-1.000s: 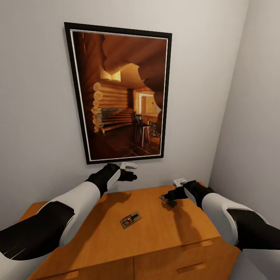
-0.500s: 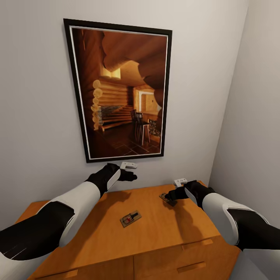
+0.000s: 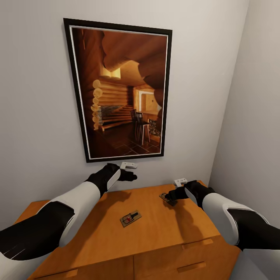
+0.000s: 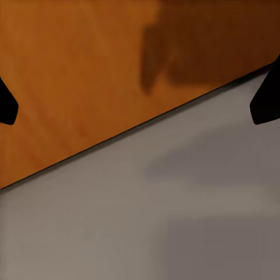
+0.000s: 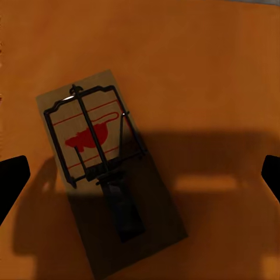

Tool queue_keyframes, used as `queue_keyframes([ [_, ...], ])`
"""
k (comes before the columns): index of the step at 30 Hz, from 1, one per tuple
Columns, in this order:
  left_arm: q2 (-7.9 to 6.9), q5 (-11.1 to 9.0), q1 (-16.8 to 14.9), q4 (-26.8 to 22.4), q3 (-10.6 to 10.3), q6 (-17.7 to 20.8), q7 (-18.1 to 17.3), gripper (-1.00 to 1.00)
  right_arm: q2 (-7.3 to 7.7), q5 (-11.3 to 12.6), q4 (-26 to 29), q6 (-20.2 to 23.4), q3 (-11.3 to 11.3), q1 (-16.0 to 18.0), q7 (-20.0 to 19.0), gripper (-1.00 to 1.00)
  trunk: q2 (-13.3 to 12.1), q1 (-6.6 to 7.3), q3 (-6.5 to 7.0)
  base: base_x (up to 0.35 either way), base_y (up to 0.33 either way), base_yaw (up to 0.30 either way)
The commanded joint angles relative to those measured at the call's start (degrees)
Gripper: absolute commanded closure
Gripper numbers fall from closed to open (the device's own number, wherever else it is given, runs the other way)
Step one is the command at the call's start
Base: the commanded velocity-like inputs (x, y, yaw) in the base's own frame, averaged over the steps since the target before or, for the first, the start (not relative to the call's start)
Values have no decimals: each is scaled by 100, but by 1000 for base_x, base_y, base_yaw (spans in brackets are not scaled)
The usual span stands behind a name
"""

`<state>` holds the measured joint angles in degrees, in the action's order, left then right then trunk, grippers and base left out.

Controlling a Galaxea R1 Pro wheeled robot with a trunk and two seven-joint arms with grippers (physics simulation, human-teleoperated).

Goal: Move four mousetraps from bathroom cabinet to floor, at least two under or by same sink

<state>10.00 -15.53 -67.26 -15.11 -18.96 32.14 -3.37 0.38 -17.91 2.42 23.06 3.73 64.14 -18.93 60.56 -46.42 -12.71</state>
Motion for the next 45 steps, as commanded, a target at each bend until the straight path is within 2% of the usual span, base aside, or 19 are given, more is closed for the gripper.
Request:
queue_keyframes([
  [1, 0, -29, -6, -1, -20, 20, 2, -100, 1, -58, 13, 32, 40, 2, -32, -100, 6, -1, -8, 0, 0, 0],
  [6, 0, -29, -6, -1, -20, 20, 3, -100, -2, -56, 11, 32, 40, 2, -32, -100, 6, -1, -8, 0, 0, 0],
  [17, 0, -36, -6, -1, -20, 20, 3, -100, -9, -55, 6, 32, 40, 2, -32, -100, 447, -242, -206, 0, 0, 0],
  [45, 0, -33, -6, -1, -20, 19, 3, -100, -49, -62, -52, 30, 36, -15, 15, -100, 447, -242, -206, 0, 0, 0],
])
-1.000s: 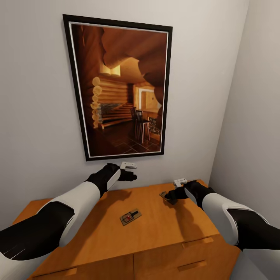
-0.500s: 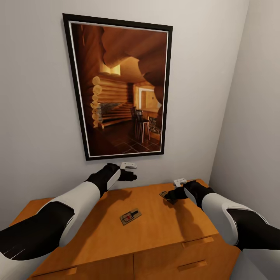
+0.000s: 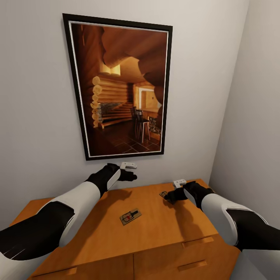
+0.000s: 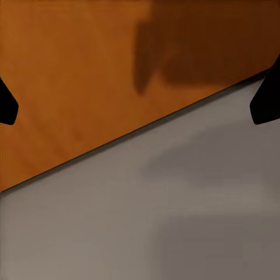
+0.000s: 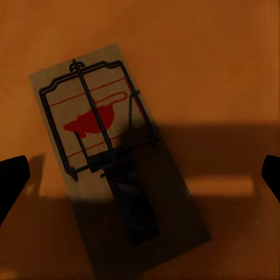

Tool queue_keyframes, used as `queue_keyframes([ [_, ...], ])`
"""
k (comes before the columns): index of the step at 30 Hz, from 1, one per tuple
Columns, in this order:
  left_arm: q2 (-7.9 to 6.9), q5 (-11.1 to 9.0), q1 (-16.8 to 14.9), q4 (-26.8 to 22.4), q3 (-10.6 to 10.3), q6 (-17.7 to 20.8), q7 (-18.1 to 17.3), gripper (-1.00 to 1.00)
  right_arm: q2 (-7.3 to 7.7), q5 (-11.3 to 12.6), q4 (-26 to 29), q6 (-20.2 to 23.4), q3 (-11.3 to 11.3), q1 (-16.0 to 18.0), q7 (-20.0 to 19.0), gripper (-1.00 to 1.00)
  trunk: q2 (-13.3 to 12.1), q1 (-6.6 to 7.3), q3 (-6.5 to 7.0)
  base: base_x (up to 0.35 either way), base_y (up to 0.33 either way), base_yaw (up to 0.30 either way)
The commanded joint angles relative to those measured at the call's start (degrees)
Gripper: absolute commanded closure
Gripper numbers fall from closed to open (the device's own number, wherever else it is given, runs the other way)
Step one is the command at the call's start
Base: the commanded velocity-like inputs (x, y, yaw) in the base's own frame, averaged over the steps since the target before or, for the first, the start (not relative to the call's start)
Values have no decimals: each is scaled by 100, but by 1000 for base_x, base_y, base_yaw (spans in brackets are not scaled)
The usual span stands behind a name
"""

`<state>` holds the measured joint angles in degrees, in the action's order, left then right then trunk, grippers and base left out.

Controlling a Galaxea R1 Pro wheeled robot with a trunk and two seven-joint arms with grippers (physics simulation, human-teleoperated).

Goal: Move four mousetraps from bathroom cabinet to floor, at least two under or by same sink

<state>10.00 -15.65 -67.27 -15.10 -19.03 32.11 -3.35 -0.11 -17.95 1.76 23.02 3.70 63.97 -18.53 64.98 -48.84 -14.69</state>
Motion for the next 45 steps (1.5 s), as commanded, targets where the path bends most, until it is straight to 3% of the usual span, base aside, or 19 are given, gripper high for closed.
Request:
queue_keyframes([
  [1, 0, -22, -5, -2, -13, 22, 1, -100, -2, -58, 2, 32, 39, 0, -22, -100, 5, 0, -8, 0, 0, 0],
  [29, 0, -26, -5, -6, -12, 23, 1, -100, -1, -68, -100, 31, 37, -8, 104, -100, 5, 0, -8, 0, 0, 0],
  [30, 0, -26, -5, -5, -13, 23, 1, -100, -1, -68, -103, 32, 37, -8, 113, 100, 5, 0, -8, 0, 0, 0],
  [45, 0, -26, -5, -10, -13, 23, 1, -100, 2, -81, -129, 37, 35, -8, 157, 100, 5, 0, -8, 0, 0, 0],
])
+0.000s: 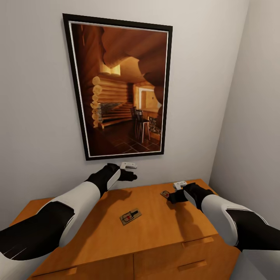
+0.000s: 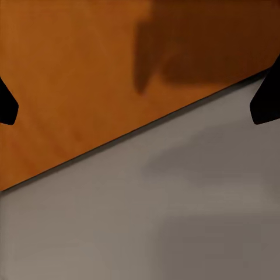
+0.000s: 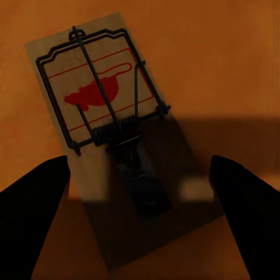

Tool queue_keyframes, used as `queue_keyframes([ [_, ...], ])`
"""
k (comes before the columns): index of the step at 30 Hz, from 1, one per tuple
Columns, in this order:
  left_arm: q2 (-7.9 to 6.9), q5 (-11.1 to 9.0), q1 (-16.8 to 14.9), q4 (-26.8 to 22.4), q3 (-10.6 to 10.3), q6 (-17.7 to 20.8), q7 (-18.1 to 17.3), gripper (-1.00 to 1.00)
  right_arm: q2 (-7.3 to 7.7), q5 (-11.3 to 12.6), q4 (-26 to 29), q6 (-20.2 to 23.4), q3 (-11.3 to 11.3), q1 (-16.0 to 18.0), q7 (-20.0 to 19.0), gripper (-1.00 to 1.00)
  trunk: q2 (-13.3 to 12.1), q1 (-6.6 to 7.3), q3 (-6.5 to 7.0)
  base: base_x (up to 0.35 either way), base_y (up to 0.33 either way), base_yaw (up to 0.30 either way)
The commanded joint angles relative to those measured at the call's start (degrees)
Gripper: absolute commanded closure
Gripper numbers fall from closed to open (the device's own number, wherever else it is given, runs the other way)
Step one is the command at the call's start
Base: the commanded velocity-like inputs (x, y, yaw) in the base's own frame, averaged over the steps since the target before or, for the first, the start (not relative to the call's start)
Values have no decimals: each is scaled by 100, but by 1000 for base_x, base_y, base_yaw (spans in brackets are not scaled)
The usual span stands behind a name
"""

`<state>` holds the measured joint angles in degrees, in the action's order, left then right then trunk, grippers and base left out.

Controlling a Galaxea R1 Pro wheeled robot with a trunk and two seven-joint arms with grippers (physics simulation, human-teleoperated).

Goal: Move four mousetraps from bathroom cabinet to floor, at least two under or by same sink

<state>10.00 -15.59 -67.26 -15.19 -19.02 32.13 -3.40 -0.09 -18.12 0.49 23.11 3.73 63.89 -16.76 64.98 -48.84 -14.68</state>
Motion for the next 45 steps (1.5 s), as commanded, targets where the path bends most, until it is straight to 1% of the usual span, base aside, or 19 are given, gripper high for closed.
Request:
queue_keyframes([
  [1, 0, -32, -6, -1, -14, 22, 6, -100, 2, -65, -3, 26, 31, 1, -20, 100, 5, -1, -9, 0, 0, 0],
  [6, 0, -32, -6, -1, -14, 21, 6, -100, 24, -79, -3, 17, 31, 1, -20, 100, 5, -1, -9, 0, 0, 0],
  [12, 0, -30, -6, -18, -7, 20, 8, -100, 55, -93, 163, 100, 28, 1, -63, 100, 5, -1, -9, 0, 0, 0],
  [15, 0, -29, -6, -27, -6, 21, 11, -100, 52, -94, 559, 324, 28, 1, -84, 100, 5, -1, -9, 0, 0, 0],
  [16, 0, -28, -6, -30, -6, 21, 12, -100, 53, -95, 884, 562, 26, 1, -93, 100, 5, -1, -9, 0, 0, 0],
  [18, 0, -28, -6, -33, -6, 22, 16, -100, 56, -90, 1260, 867, 28, 1, -103, 100, 5, -1, -9, 0, 0, 0],
  [19, 0, -26, -6, -34, -6, 22, 21, -100, 58, -82, 1671, 1200, 29, 1, -118, 100, 5, -1, -9, 0, 0, 0],
  [23, 0, -24, -6, -36, -5, 22, 27, -100, 54, -73, 2512, 1800, 23, 1, -151, 100, 5, -1, -9, 0, 0, 0],
  [24, 0, -24, -6, -36, -5, 22, 26, -100, 54, -67, 2844, 2026, 21, 1, -161, 100, 5, -1, -9, 0, 0, 0],
  [27, 0, -23, -6, -36, -5, 17, 23, -100, 53, -68, 3227, 2297, 21, 1, -172, 100, 5, -1, -9, 0, 0, 0],
  [30, 0, -23, -6, -34, -5, 15, 18, -100, 53, -68, 3393, 2410, 22, 1, -176, 100, 5, -1, -9, 0, 0, 0],
  [34, 0, -23, -6, -36, -5, 14, 16, -100, 53, -65, 3478, 2462, 22, 1, -181, 100, 5, -1, -9, 0, 0, 0],
  [45, 0, -23, -6, -34, -5, 9, 8, -100, 35, -44, 3419, 2433, 22, 1, -195, 100, 5, -1, -9, 0, 0, 0],
])
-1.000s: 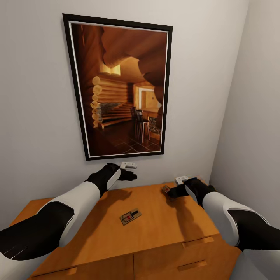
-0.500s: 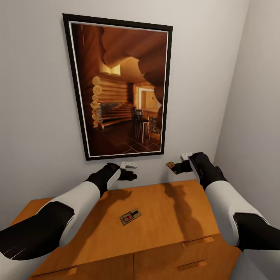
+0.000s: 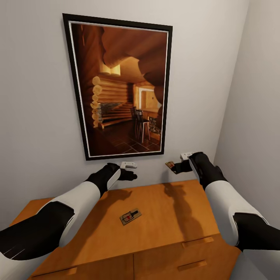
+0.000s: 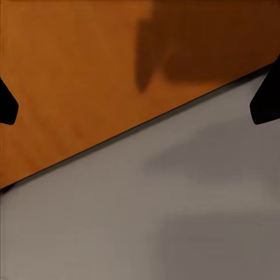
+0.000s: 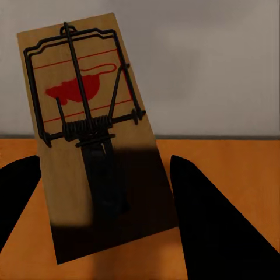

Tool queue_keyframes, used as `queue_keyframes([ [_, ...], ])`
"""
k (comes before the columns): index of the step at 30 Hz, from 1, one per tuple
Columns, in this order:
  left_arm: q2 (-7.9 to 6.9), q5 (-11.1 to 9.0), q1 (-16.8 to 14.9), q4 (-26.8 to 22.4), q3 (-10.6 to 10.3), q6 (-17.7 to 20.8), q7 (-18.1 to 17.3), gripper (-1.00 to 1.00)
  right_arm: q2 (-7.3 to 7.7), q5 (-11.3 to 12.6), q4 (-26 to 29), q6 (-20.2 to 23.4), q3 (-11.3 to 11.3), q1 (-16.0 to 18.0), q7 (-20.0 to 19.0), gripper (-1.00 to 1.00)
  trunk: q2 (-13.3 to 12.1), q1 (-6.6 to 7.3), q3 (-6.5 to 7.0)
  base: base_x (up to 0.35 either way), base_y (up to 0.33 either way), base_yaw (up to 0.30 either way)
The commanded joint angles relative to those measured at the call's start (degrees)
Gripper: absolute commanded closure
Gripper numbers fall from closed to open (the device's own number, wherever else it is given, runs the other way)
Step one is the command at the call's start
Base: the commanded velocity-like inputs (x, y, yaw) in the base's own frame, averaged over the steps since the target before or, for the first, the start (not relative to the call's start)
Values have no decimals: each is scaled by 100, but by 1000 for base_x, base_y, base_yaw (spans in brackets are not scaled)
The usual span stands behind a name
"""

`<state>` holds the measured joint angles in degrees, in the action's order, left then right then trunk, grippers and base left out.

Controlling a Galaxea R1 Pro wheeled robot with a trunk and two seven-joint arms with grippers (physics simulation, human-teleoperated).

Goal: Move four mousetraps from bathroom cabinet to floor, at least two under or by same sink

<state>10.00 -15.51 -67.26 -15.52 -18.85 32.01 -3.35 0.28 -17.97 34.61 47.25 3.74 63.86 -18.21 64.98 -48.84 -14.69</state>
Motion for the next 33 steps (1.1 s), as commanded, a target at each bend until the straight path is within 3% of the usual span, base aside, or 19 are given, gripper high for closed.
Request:
queue_keyframes([
  [1, 0, -31, -6, -2, -23, 19, 2, -100, -2, -59, -11, 16, 22, 4, -52, 100, 5, -1, -8, 0, 0, 0],
  [22, 0, -45, -6, 35, -14, 40, -16, -100, 9, -66, -315, -13, 22, 4, -41, 100, 5, -1, -8, 0, 0, 0],
  [26, -119, -24, -6, 156, -65, -18, 61, -100, -6, -118, -262, 17, 65, -4, -23, 100, 5, -1, -8, 0, 0, 0],
  [33, -158, -12, -6, 156, -65, -22, 66, -100, 14, -133, -260, 24, 62, -5, -17, 100, 5, -1, -8, 0, 0, 0],
])
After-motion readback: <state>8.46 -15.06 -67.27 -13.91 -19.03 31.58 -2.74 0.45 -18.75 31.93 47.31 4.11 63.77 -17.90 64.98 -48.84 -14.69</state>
